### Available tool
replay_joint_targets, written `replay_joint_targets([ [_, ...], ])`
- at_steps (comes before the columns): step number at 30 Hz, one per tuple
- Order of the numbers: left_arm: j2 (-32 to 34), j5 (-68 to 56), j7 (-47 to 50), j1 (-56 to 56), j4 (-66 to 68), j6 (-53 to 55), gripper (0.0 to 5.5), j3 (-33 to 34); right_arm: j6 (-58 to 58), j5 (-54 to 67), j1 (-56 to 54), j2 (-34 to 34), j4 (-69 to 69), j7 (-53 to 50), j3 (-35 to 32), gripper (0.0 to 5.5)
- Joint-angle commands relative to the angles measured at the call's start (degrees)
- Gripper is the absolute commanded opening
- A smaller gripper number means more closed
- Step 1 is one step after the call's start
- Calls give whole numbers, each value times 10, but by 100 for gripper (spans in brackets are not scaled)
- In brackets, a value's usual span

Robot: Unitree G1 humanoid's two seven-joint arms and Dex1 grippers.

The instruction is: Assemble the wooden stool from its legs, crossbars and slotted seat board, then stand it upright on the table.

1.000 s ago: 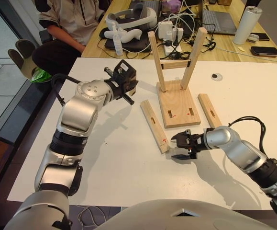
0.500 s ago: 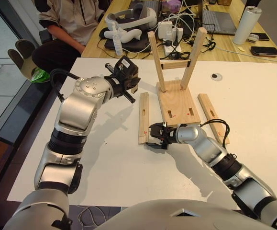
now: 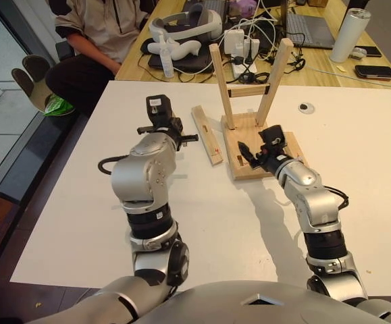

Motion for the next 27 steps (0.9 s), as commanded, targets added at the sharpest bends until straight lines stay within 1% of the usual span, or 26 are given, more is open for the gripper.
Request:
replay_joint_targets([
  [1,-6,10,22,-10,27,-44,40,12,35,20,7,1,-21,-4,-7,366],
  [3,-15,4,32,-34,75,-102,40,24,43,22,8,-3,-25,-3,-1,366],
  [7,-51,-34,56,-91,216,-247,40,65,46,26,-6,-8,-20,1,11,366],
  [11,-40,-51,62,-118,372,-387,40,62,45,31,-25,-15,-10,4,12,366],
  [14,-37,-75,63,-142,478,-465,40,72,47,33,-31,-20,-8,6,11,366],
  [18,-37,-118,45,-203,562,-562,40,78,51,36,-26,-27,-13,7,13,366],
  [20,-39,-131,32,-219,583,-592,40,71,51,36,-25,-29,-13,7,15,366],
  [23,-47,-142,12,-213,599,-602,40,48,52,35,-27,-32,-11,6,16,366],
  [27,-47,-140,31,-184,617,-595,40,31,53,36,-33,-39,-6,7,10,366],
])
